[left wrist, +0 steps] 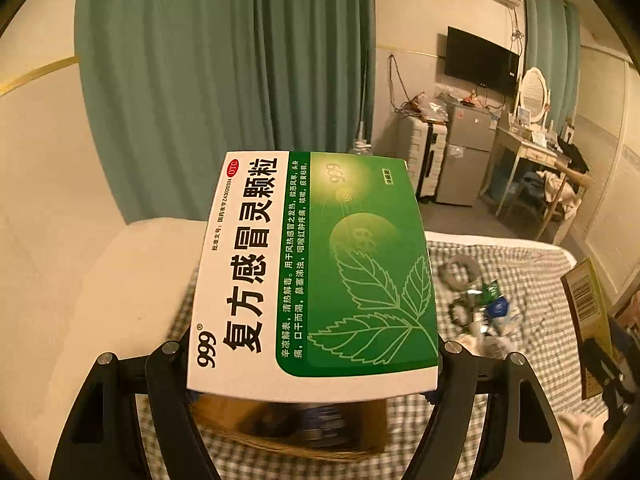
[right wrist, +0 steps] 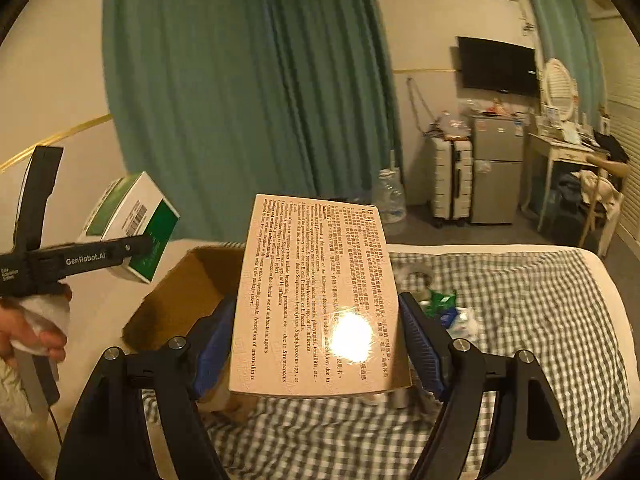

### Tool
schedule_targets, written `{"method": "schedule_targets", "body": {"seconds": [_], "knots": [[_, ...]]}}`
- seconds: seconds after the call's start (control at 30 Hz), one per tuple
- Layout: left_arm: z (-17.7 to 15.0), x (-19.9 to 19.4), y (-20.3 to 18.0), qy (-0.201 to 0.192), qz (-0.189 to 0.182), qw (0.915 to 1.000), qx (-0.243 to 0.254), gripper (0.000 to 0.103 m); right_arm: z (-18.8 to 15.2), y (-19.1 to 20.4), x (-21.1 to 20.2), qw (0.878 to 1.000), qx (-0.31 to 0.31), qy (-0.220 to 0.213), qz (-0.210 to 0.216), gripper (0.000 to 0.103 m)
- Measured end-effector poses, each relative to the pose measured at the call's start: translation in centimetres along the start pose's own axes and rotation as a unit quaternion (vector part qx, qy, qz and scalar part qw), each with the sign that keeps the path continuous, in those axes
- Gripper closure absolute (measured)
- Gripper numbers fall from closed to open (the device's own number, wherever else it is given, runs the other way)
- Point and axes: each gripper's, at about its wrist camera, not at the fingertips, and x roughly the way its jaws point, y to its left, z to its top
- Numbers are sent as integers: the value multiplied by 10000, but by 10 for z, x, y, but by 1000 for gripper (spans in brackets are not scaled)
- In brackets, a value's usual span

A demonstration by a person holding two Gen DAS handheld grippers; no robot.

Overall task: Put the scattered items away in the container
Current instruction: 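Carry both boxes over the cardboard box and release them inside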

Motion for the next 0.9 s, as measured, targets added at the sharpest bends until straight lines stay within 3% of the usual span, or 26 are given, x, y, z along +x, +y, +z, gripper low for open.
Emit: {"method": "schedule_targets", "body": {"seconds": [0.17,0.5,0.9], "knots": [[-8,14,28,126,1,9995,-273,25,-3,37,21,9993,-287,182,146,26],[-31,57,72,464,51,9984,-322,25,-13,100,84,9947,-600,710,440,26],[-57,118,99,936,-219,9948,-339,25,-14,140,170,9898,-256,1250,631,26]]}}
